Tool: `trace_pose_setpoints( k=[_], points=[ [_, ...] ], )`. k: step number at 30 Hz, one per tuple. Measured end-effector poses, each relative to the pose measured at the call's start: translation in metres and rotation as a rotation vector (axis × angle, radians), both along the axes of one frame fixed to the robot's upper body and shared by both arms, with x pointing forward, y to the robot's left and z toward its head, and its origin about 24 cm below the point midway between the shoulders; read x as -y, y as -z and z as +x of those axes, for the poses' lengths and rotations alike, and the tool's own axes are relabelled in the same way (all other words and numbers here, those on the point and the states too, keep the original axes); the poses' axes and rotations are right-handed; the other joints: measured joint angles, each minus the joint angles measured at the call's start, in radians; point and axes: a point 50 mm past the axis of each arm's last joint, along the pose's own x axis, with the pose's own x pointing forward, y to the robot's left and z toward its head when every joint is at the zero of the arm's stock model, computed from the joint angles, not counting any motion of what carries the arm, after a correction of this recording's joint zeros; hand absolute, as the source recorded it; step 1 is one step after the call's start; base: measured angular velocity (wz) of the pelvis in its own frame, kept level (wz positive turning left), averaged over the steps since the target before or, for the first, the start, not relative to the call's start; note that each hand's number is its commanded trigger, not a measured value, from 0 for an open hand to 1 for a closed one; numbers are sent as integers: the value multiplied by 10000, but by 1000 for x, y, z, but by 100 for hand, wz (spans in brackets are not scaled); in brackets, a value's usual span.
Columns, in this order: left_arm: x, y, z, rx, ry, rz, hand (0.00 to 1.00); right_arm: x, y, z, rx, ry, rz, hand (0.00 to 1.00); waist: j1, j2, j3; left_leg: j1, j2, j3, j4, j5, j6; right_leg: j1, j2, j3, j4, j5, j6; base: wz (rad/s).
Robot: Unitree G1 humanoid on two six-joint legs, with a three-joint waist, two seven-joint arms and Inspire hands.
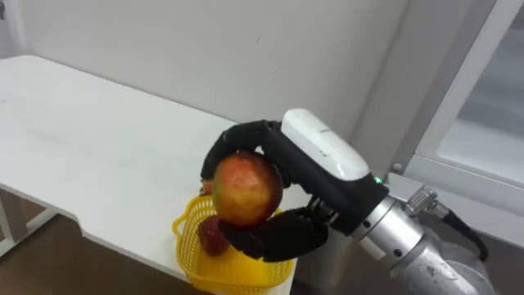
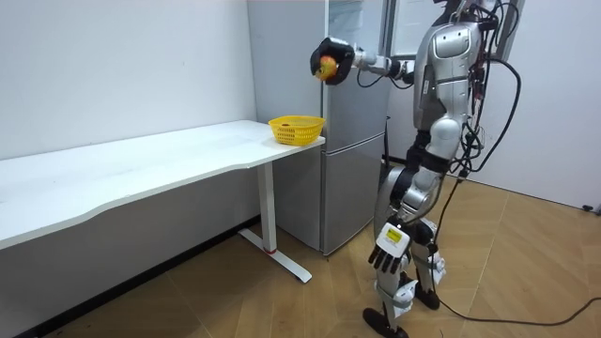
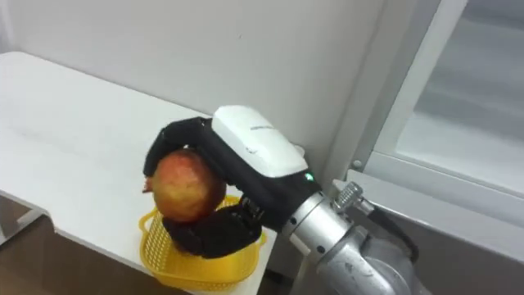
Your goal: Retrieve from the upper fridge
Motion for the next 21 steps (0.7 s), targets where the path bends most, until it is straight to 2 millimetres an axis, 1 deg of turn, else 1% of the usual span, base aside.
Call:
trace_pose_setpoints(
  k=[2,3,5,8,10,11,14,18,19,21],
  points=[
    [-1,0,0,-92,38,-76,0,2,13,9,-623,442,-84,100,75,-25,-1,-131,-1,-5,15,6,-4,-125,-1,-7,9,0,0,0],
    [0,0,0,-133,107,-77,0,2,16,10,-787,497,-84,100,60,-25,0,-144,-1,-14,23,6,-4,-130,-1,-13,7,0,0,5],
    [1,1,-1,-297,319,-51,0,2,31,16,-1456,726,-247,100,65,-37,5,-172,-11,-64,26,6,-4,-140,-1,-36,3,0,0,6],
    [4,2,2,-426,575,-53,0,4,46,24,-2097,1111,-207,100,88,-39,6,-192,-20,-129,91,12,-6,-190,1,-10,7,0,0,4],
    [7,4,4,-551,742,-59,0,6,53,27,-2395,1350,-199,100,193,-47,34,-284,-25,-129,153,13,-6,-265,2,12,7,0,0,0],
    [7,4,6,-534,735,-24,0,8,57,29,-2508,1473,-227,100,241,-42,51,-306,-25,-130,154,13,-6,-279,1,14,7,0,0,0],
    [6,3,6,-511,744,184,0,11,63,32,-2733,1700,-242,100,265,-37,56,-394,-28,-152,153,12,-6,-326,1,15,7,0,0,4],
    [5,3,6,-531,701,320,0,10,67,33,-2906,1750,-195,100,265,-41,59,-591,-32,-152,182,12,-7,-516,2,16,10,0,0,0],
    [5,3,5,-556,689,342,0,10,67,33,-2932,1756,-191,100,267,-12,84,-632,-33,-152,187,12,-7,-548,2,17,10,0,0,0],
    [5,3,5,-564,684,359,0,10,68,33,-2947,1758,-187,100,266,-24,92,-687,-35,-153,193,12,-7,-595,2,17,10,0,0,0]
  ],
)
